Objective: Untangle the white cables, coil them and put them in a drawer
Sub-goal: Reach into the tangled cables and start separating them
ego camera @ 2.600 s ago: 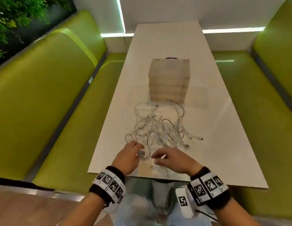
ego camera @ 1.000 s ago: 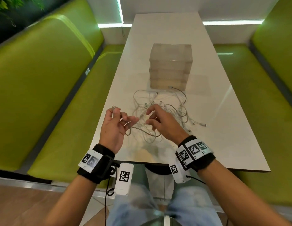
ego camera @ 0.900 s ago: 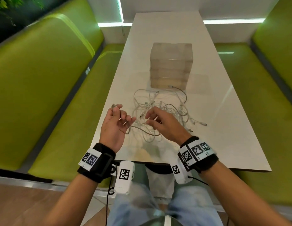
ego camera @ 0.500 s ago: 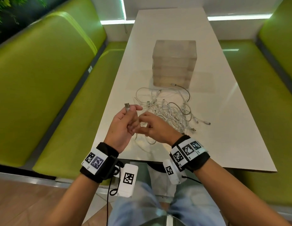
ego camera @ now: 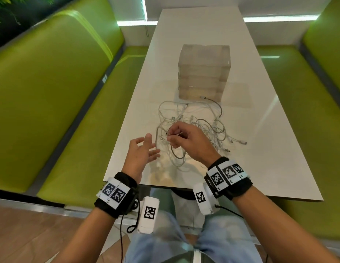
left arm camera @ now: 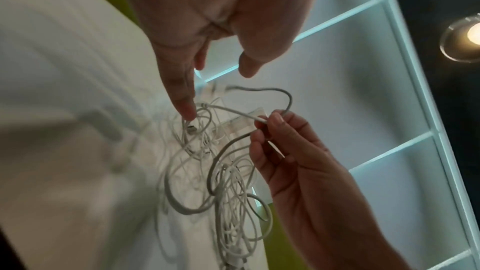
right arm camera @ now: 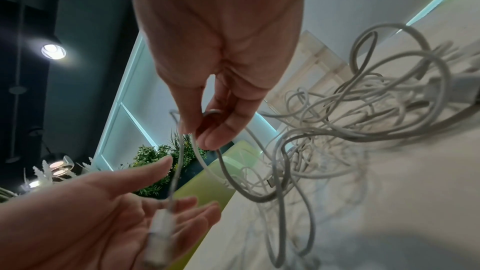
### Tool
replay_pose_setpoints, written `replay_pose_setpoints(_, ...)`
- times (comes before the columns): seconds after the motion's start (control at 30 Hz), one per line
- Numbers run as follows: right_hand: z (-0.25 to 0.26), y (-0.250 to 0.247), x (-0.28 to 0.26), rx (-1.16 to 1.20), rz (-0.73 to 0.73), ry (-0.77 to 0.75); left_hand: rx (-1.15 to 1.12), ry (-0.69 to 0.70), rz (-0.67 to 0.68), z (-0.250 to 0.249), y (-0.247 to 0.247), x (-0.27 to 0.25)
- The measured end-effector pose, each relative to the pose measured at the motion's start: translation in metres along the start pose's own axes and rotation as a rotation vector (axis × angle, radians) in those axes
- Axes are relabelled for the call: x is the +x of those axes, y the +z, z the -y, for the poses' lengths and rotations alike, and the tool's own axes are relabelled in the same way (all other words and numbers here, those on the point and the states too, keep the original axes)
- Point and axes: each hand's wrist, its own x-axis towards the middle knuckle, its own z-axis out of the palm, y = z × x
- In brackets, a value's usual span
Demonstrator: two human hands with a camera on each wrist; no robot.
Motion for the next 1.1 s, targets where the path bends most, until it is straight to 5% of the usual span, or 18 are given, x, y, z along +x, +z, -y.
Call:
replay_pose_setpoints(0.2,-0.008,0.001,-0.004,-0.002,-0.055,-0.038,0.202,-0.053,0.046,-0.012,0.0,-0.002)
replay_pose_setpoints(0.37,-0.008,0.001,-0.005,-0.104,0.042,-0.091,0.044,-0.052,0.244,-0.02,0.001,-0.003)
replay_pose_setpoints(0.73,-0.025,-0.01,-0.006,-0.453,0.162,0.058,-0.517,0.219,0.296,-0.025,0.003,0.0)
replay_pose_setpoints(0.9,-0.029,-0.02,-0.002,-0.807,0.133,0.035,-0.464,0.313,0.189,-0.034,-0.005,-0.004)
replay_pose_setpoints(1.1,-0.023,-0.041,0.0,-0.647,0.096,0.015,-0.057,0.382,0.059,-0.03,-0.027,0.011)
